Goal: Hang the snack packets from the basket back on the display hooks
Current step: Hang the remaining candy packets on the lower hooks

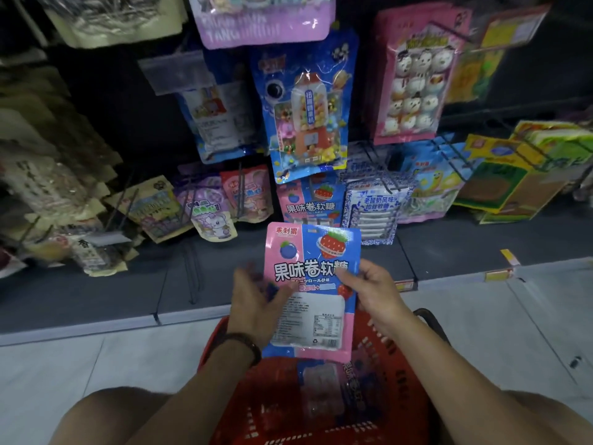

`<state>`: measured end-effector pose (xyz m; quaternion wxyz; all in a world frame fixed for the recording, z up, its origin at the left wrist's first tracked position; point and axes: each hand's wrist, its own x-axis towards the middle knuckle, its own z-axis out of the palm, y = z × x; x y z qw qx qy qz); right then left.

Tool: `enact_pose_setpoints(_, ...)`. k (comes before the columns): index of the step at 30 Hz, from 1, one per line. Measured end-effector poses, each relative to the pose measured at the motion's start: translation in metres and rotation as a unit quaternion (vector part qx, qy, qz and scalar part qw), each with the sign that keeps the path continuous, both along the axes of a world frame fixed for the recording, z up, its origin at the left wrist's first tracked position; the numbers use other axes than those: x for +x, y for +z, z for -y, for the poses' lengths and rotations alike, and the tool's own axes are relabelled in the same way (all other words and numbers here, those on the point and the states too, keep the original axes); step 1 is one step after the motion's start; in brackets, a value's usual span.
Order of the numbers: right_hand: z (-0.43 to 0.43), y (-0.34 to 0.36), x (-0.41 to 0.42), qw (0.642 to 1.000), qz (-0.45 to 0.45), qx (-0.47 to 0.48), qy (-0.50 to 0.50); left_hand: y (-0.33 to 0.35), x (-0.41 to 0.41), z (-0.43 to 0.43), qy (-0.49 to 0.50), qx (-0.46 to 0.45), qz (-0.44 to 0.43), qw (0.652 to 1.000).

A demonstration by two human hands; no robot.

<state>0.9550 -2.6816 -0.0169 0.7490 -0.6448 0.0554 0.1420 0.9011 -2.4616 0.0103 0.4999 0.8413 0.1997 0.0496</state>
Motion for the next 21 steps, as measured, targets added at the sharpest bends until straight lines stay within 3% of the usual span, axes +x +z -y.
enact_pose_setpoints(2, -0.001, 0.006, -0.001, 0.999, 0.036, -0.024, -0.027, -0.006, -0.012, 0.016, 0.007, 0.157, 0.069, 0.985)
enact_pose_setpoints(3, -0.003, 0.007, -0.002, 0.997, 0.055, -0.037, -0.034, -0.007, -0.016, 0.026, -0.031, 0.177, 0.085, 0.980)
enact_pose_setpoints(6, -0.015, 0.007, -0.008, 0.990, 0.108, -0.077, -0.042, -0.016, -0.019, 0.051, -0.144, 0.066, 0.062, 0.985)
enact_pose_setpoints(10, -0.026, 0.005, -0.015, 0.973, 0.167, -0.161, -0.006, -0.023, -0.001, 0.059, -0.127, -0.011, 0.073, 0.989)
enact_pose_setpoints(17, -0.023, 0.008, -0.008, 0.945, 0.242, -0.205, 0.080, -0.020, 0.024, 0.041, -0.056, 0.030, 0.054, 0.997)
enact_pose_setpoints(21, -0.006, 0.008, 0.008, 0.864, 0.317, -0.386, 0.064, -0.026, 0.039, 0.019, -0.032, -0.117, 0.007, 0.993)
